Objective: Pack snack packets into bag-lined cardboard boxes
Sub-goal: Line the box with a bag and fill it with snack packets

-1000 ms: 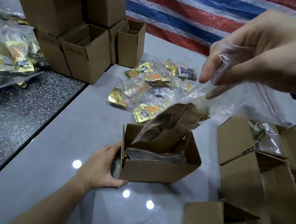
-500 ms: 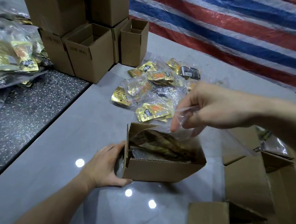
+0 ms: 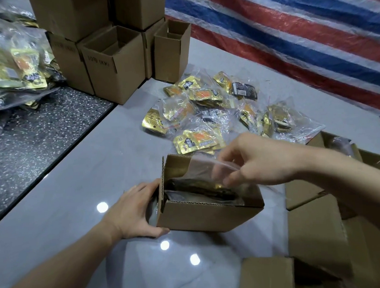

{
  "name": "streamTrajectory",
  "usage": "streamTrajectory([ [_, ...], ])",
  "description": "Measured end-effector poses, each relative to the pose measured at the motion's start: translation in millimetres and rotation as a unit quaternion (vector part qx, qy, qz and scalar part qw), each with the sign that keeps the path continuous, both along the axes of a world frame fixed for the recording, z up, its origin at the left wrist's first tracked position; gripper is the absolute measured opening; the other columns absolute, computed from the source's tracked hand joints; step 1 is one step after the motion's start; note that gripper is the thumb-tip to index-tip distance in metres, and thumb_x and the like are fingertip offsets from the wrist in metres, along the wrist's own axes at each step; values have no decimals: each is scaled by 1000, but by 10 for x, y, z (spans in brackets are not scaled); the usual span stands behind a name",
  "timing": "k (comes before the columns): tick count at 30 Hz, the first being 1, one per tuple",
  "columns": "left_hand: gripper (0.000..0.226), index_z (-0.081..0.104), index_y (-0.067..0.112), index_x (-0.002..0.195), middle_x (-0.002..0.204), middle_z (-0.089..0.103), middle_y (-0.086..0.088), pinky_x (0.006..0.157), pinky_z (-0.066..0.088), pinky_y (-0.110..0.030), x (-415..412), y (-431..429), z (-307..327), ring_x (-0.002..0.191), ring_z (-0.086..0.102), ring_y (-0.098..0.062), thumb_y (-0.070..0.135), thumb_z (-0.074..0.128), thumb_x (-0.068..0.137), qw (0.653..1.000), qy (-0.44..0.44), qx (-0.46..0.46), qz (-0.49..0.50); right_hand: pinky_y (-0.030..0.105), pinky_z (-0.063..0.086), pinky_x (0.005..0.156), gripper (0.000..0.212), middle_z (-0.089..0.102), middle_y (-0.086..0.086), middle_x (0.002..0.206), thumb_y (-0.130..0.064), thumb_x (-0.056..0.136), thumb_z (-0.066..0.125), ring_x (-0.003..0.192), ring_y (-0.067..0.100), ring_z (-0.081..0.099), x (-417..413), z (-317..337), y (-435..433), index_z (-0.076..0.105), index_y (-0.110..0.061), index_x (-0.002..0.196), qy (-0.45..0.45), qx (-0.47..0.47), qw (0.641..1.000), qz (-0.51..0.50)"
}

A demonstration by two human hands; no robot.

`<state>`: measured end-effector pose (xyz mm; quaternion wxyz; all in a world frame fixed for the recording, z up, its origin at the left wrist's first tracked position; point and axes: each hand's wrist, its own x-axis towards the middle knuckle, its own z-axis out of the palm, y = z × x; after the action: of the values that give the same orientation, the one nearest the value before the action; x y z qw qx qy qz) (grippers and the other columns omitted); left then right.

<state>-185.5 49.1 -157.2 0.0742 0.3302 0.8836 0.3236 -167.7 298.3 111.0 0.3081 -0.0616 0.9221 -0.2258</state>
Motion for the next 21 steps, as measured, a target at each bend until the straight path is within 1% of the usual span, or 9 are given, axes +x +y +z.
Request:
streamTrajectory([
  [2,83,46,45,120,103,38,40,82,45,-28,-2,-5,4,98,46,1,77,77,50,1000,2,3,1,29,58,85,19,77,-4,94,-11,96,64,89,9,72,0,12,67,77,-25,97,-29,12,1000,2],
  [4,83,47,44,120,104,35,44,81,43,-26,0,-7,13,96,44,3,76,78,50,1000,6,9,-1,41,54,95,24,76,3,101,-11,102,53,99,17,70,35,10,89,75,-20,102,-48,0,999,-8],
  [6,82,49,42,120,103,36,41,82,45,-27,0,-8,22,97,45,2,76,78,51,1000,6,14,-4,47,52,98,27,74,8,107,-12,106,45,103,20,70,77,5,99,72,-14,107,-73,-16,997,-15],
  [9,85,50,40,123,105,43,32,86,48,-31,-1,-15,19,101,49,0,76,77,52,1000,3,12,-6,46,53,100,29,74,6,107,-12,108,41,103,18,71,113,-1,114,70,-9,109,-108,-38,993,-26],
  [11,89,49,41,129,109,48,27,89,48,-32,-3,-18,5,106,51,-2,77,76,52,1000,-2,11,-4,39,56,95,30,74,5,103,-12,108,39,95,16,71,109,-30,101,69,-9,106,-114,-44,992,-28],
  [13,94,47,42,134,116,51,26,92,48,-32,-7,-11,-4,111,51,-2,79,75,53,1000,-6,9,-4,31,54,80,31,72,11,97,-12,109,37,84,16,67,88,-79,76,67,-7,102,-123,-60,990,-45],
  [16,96,45,44,137,120,52,24,95,47,-32,0,-7,-12,115,51,-2,80,74,53,1000,-11,7,-6,36,44,72,31,63,11,87,-11,110,31,78,20,57,50,-174,44,59,-7,98,-152,-111,978,-84],
  [18,95,46,44,136,120,53,23,94,48,-33,0,-4,-8,115,52,-3,79,75,53,1000,-14,9,-6,33,43,67,28,57,14,86,-8,110,28,77,22,53,12,-242,31,55,-7,102,-161,-133,973,-101],
  [21,93,48,43,134,122,54,22,95,50,-35,-6,-8,-4,117,52,-5,75,78,52,1000,-11,17,0,28,50,59,26,67,14,86,-6,108,35,71,21,60,-57,-342,2,60,-3,101,-100,-72,989,-85],
])
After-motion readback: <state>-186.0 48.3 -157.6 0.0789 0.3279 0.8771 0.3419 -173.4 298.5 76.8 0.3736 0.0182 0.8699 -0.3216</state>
